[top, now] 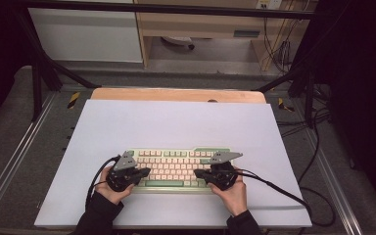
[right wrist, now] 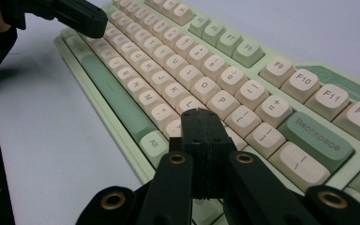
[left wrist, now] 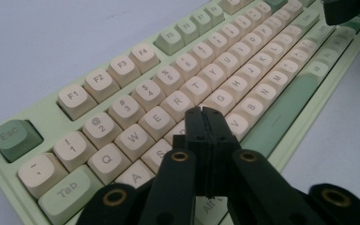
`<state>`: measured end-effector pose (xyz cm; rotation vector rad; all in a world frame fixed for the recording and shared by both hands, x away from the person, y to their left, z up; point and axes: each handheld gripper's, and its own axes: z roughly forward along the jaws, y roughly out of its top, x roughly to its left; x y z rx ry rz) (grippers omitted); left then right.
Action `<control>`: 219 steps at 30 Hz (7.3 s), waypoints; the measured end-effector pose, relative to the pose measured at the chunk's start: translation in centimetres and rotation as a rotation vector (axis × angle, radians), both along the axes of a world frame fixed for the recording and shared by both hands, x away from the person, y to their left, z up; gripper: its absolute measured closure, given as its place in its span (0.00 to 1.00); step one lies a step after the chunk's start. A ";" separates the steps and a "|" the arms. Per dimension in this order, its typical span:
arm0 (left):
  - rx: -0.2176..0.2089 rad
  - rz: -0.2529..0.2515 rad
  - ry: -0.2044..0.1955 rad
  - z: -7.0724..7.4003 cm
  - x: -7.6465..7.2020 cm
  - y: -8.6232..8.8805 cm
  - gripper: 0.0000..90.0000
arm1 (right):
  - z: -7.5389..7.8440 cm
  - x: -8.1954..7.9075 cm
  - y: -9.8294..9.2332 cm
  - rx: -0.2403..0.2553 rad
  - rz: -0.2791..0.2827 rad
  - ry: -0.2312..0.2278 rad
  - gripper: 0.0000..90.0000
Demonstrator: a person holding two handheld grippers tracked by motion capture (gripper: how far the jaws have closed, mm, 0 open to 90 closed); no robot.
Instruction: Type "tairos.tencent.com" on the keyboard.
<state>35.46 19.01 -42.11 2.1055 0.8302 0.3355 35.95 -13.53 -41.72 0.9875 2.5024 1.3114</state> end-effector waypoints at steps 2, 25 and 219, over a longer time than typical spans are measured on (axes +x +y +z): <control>0.000 0.003 0.000 0.0 0.1 0.1 1.00 | 0.0 0.0 0.0 -0.001 0.000 0.001 1.00; 0.001 0.052 -0.006 0.3 1.9 -0.3 1.00 | 0.0 0.1 0.0 0.002 0.002 -0.003 1.00; 0.023 0.025 0.010 -0.3 3.0 -3.9 1.00 | -0.2 0.1 -0.9 0.012 -0.002 0.009 1.00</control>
